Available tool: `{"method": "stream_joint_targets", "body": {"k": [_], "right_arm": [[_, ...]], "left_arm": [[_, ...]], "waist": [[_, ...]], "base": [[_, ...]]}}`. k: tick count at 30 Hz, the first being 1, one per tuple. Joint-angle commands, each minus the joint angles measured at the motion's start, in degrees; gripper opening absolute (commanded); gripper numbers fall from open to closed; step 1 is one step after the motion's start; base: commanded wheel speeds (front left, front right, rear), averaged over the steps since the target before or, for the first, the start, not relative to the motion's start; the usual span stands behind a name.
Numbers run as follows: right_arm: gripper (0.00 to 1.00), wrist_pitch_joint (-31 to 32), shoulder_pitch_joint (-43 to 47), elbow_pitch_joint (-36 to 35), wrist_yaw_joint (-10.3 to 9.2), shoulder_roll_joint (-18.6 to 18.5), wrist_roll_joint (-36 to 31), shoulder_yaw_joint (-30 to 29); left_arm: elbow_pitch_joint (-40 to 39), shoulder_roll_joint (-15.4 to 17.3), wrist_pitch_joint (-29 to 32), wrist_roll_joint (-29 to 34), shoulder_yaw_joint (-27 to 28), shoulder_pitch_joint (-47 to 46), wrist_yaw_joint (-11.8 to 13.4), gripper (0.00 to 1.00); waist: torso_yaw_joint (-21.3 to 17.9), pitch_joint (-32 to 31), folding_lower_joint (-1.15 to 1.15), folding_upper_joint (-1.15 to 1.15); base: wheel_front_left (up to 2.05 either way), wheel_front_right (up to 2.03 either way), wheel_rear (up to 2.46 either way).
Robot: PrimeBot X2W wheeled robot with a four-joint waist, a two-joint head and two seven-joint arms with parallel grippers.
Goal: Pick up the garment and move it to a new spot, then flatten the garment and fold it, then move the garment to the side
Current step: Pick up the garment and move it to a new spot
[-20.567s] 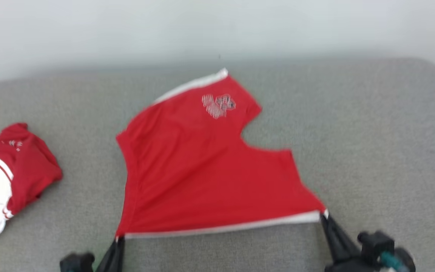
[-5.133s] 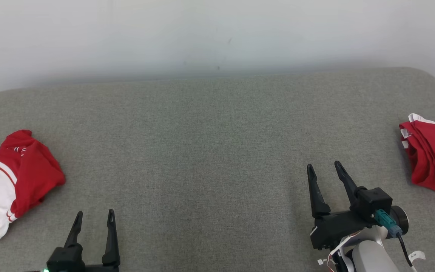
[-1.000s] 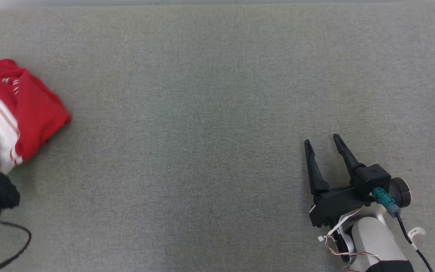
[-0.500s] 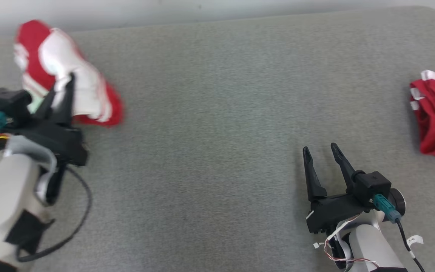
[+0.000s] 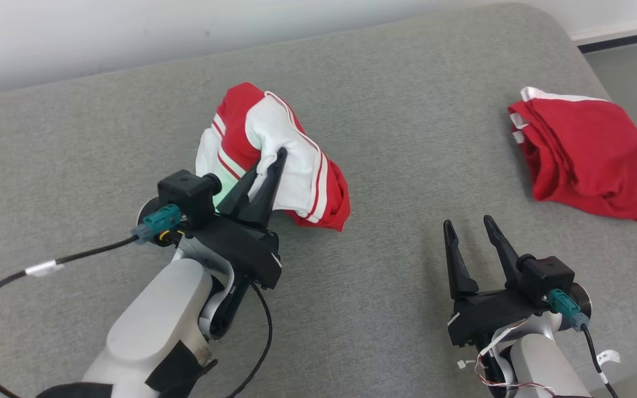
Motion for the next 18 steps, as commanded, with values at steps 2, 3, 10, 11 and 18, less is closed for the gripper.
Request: {"method": "stream_joint_targets", "body": {"k": [2, 3, 10, 11, 18], "right_arm": [[1.0, 0.02, 0.26, 0.08, -0.14, 0.2, 0.7, 0.41], [1.0, 0.02, 0.23, 0.17, -0.14, 0.19, 0.83, 0.71], [1.0, 0.02, 1.05, -0.28, -0.14, 0.17, 2.26, 0.95], [1.0, 0.03, 1.12, -0.28, -0.14, 0.18, 2.21, 0.8], [1.0, 0.02, 2.36, -0.61, -0.14, 0.14, 2.93, -0.2]], "left_arm": [[0.52, -0.57, -0.42, 2.03, 0.97, 1.62, 0.12, 0.0], [1.14, -0.97, -0.39, 2.1, 2.17, 2.69, 0.14, 0.0], [0.13, -1.66, -0.34, 9.15, 11.9, 9.77, 1.97, 1.0], [-0.63, -2.02, -0.34, 9.57, 14.34, 11.32, 1.97, 1.0], [-5.47, -2.77, -0.34, 17.68, 26.38, 21.64, 2.93, 1.0]], "waist": [[-1.64, -0.49, 0.01, -0.01], [-1.87, -0.59, 0.01, -0.01], [-1.68, -1.43, 0.01, -0.01], [-1.4, -1.63, 0.01, -0.01], [1.34, -3.27, 0.01, -0.01]], "base": [[0.0, 0.0, 0.0], [0.0, 0.0, 0.0], [0.0, 0.0, 0.0], [0.0, 0.0, 0.0], [0.0, 0.0, 0.0]]}}
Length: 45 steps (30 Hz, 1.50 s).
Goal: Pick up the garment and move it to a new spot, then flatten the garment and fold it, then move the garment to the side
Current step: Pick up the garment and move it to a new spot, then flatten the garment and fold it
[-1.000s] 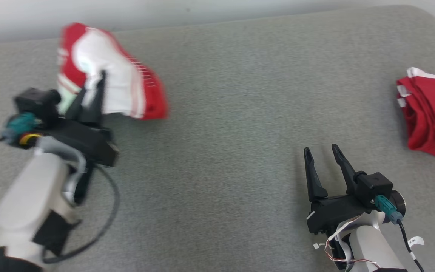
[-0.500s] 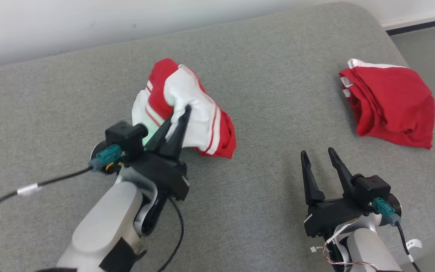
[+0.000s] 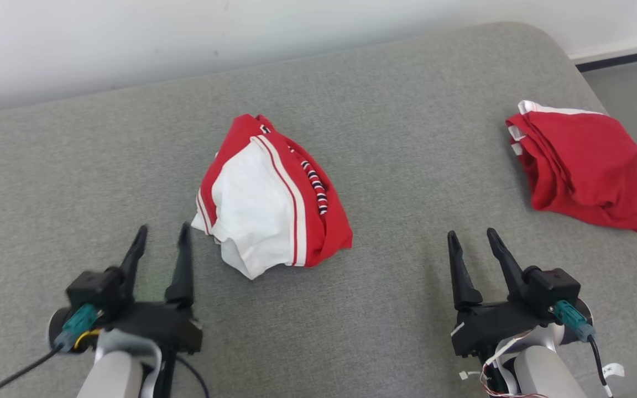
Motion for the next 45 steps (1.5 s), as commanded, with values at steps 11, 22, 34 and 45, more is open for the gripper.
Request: {"method": "stream_joint_targets", "body": {"k": [11, 22, 34, 45], "right_arm": [[1.0, 0.02, 3.06, 0.27, -0.14, 0.06, -0.43, -1.24], [1.0, 0.02, 5.16, 0.96, -0.14, 0.06, 0.15, 0.22], [1.0, 0.02, 4.92, 0.86, -0.14, 0.07, -0.86, 3.82], [1.0, 0.02, -0.09, 1.71, -0.14, 0.06, 0.67, 16.25]], "left_arm": [[-7.75, -3.38, -0.18, 10.24, 12.87, 12.71, -1.29, 1.0], [-12.55, -5.31, -0.17, 17.66, 19.46, 21.36, -0.6, 1.0], [-12.84, -5.65, -0.17, 17.86, 18.89, 22.28, -1.13, 1.0], [-11.78, -5.63, -0.17, 16.08, 12.23, 20.56, -0.79, 1.0]], "waist": [[5.93, -3.8, 0.01, 0.01], [7.14, -6.98, 0.01, 0.01], [8.44, -6.62, 0.01, 0.01], [15.16, -5.08, 0.01, 0.01]], "base": [[0.0, 0.0, 0.0], [0.0, 0.0, 0.0], [0.0, 0.0, 0.0], [0.0, 0.0, 0.0]]}}
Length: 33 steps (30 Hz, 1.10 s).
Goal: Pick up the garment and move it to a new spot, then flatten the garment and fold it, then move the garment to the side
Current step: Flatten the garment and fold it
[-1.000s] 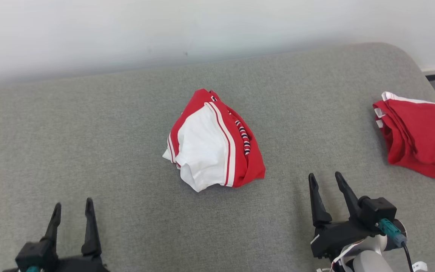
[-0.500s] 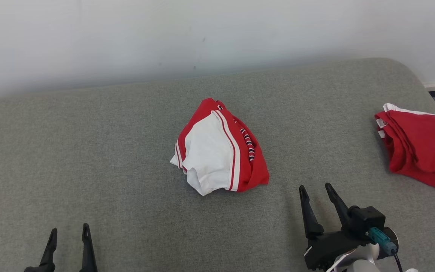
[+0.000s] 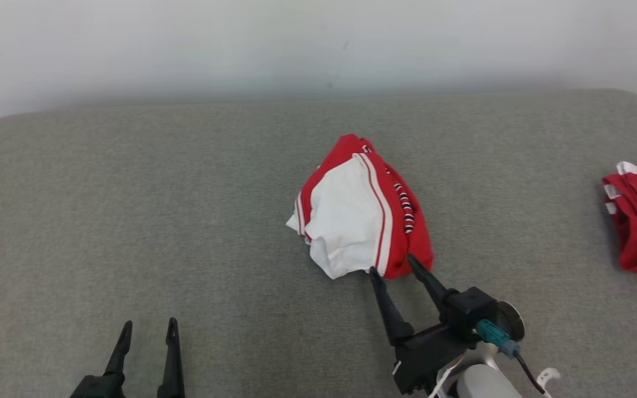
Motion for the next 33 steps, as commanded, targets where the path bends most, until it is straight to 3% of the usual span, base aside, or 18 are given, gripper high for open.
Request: {"method": "stream_joint_targets", "body": {"k": [1, 8, 13, 30, 31, 32, 33], "right_arm": [[1.0, 0.02, -1.38, 0.63, -0.14, 0.06, 0.22, 1.93], [1.0, 0.02, -3.29, 3.75, -0.14, 0.04, -0.72, 5.15], [1.0, 0.02, -4.13, 5.56, -0.15, 0.02, -2.45, 4.0], [0.98, 0.02, -4.81, 6.6, -0.15, 0.06, -8.14, -1.4], [0.82, 0.02, -4.82, 6.61, -0.15, 0.06, -8.2, -1.61], [0.56, 0.02, -4.8, 6.6, -0.15, 0.05, -8.25, -1.74], [0.38, 0.02, -4.78, 6.63, -0.15, 0.05, -8.35, -1.84]], "left_arm": [[0.37, -0.07, -0.18, -0.51, -0.89, -0.94, 0.23, 1.0], [0.59, -0.06, -0.18, -1.48, -2.13, -0.32, 0.97, 1.0], [0.7, -0.07, -0.18, -2.21, -2.56, -0.15, 1.26, 1.0], [-0.13, -0.06, -0.19, -4.47, -4.93, -3.25, 2.63, 1.0], [-0.04, -0.07, -0.19, -4.5, -4.94, -3.2, 2.59, 1.0], [0.04, -0.06, -0.18, -4.48, -4.87, -3.12, 2.54, 1.0], [0.1, -0.07, -0.19, -4.46, -4.82, -3.08, 2.52, 1.0]], "waist": [[3.18, 0.62, -0.01, 0.0], [6.94, 0.73, -0.01, 0.0], [8.54, 1.35, -0.01, 0.0], [8.95, 4.3, -0.01, 0.0], [8.94, 4.32, -0.01, 0.0], [8.92, 4.32, -0.01, 0.0], [8.9, 4.31, -0.01, 0.0]], "base": [[0.0, 0.0, 0.0], [0.0, 0.0, 0.0], [0.0, 0.0, 0.0], [0.0, 0.0, 0.0], [0.0, 0.0, 0.0], [0.0, 0.0, 0.0], [0.0, 0.0, 0.0]]}}
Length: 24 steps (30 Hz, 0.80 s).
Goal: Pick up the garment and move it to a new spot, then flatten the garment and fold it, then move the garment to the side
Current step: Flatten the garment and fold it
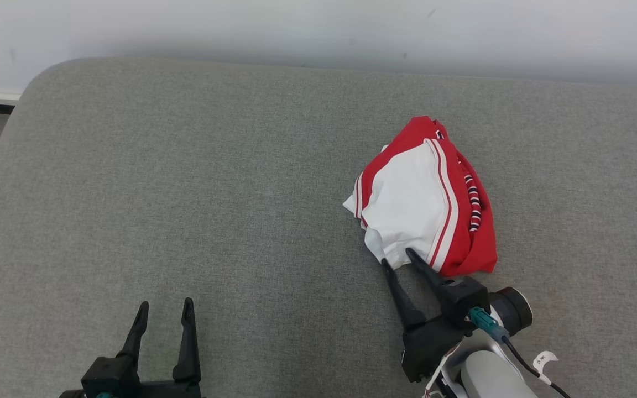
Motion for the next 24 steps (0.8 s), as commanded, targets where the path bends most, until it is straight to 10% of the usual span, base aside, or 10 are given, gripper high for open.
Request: {"method": "stream_joint_targets", "body": {"k": [1, 4, 24], "right_arm": [[0.23, 0.02, -0.45, 0.12, -0.15, 0.06, -0.46, -0.3], [0.0, 0.02, -0.64, 0.16, -0.15, 0.06, -0.51, -0.77], [0.0, 0.01, -1.24, -12.75, -0.15, 0.04, 4.0, -10.84]], "left_arm": [[0.09, -0.06, -0.19, -0.07, 0.1, -0.06, 0.04, 1.0], [0.16, -0.06, -0.18, -0.27, 0.21, 0.06, 0.14, 1.0], [0.48, -0.06, -0.19, 0.55, 1.77, 2.05, 0.01, 1.0]], "waist": [[-0.06, -0.02, -0.01, 0.0], [-0.14, -0.11, -0.01, 0.0], [-4.4, -3.17, -0.01, 0.0]], "base": [[0.0, 0.0, 0.0], [0.0, 0.0, 0.0], [0.0, 0.0, 0.0]]}}
